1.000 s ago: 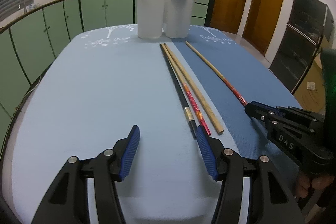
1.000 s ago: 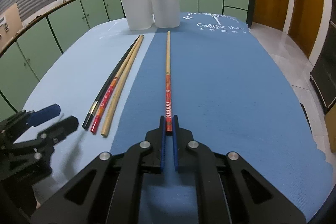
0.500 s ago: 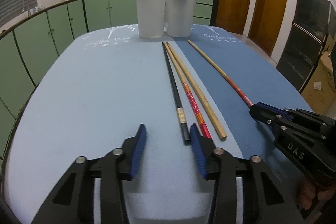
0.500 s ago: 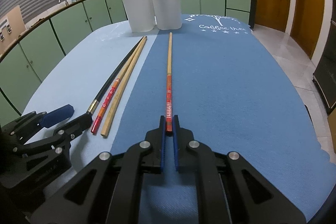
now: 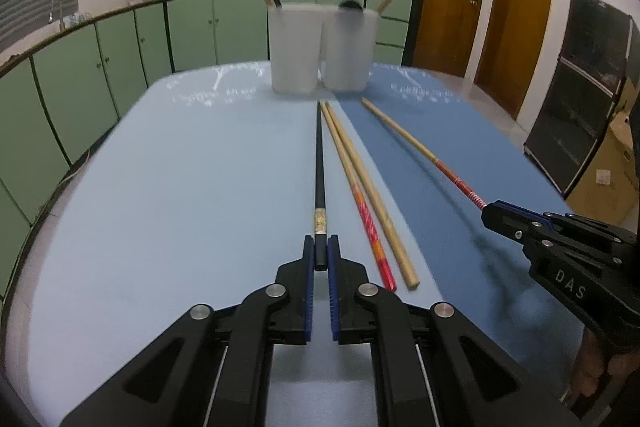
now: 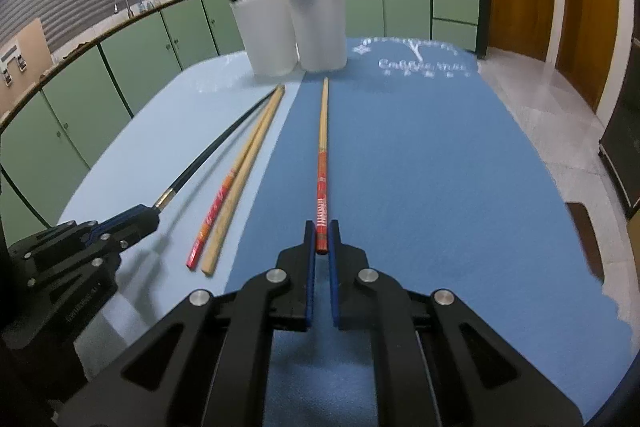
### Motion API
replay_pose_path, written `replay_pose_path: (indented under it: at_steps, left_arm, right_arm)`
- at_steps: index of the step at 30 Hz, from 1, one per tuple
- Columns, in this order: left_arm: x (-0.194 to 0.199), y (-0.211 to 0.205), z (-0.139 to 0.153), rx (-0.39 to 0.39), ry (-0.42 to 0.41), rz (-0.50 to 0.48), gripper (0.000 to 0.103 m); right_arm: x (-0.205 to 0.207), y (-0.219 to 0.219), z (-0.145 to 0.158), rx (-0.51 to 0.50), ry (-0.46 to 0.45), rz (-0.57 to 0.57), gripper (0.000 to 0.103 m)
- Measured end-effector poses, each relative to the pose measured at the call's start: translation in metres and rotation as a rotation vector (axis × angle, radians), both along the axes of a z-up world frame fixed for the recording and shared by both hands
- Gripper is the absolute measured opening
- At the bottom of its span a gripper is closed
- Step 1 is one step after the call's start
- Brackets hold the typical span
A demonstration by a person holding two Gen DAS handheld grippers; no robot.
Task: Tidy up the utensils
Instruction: 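Grasp a red-patterned chopstick with the right tool while the left tool grasps a black chopstick, then lift both chopsticks and lower them into the white holder while both tools open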
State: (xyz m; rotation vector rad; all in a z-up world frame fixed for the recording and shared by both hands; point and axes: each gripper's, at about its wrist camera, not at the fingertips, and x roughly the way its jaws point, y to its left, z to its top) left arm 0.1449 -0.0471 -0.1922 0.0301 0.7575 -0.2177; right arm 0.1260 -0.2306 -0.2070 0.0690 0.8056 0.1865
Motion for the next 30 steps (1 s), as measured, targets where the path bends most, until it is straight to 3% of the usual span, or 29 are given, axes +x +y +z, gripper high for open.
replay_pose_path:
  at_steps: [8,19,30]
  left_arm:
    - [-0.002,0.006,0.047,-0.018,-0.101,0.005,0.006]
    - [0.004,0.012,0.125,-0.061,-0.277,-0.012,0.006]
    - [0.022,0.010,0.175,-0.110,-0.342,-0.059,0.006]
  right_arm:
    - [-0.001,-0.005,0.039,-0.018,-0.087,0.006,0.005]
    - [0.003,-0.012,0.115,0.005,-0.237,0.034,0.005]
    - [0.030,-0.027,0.192,0.103,-0.292,0.071,0.005]
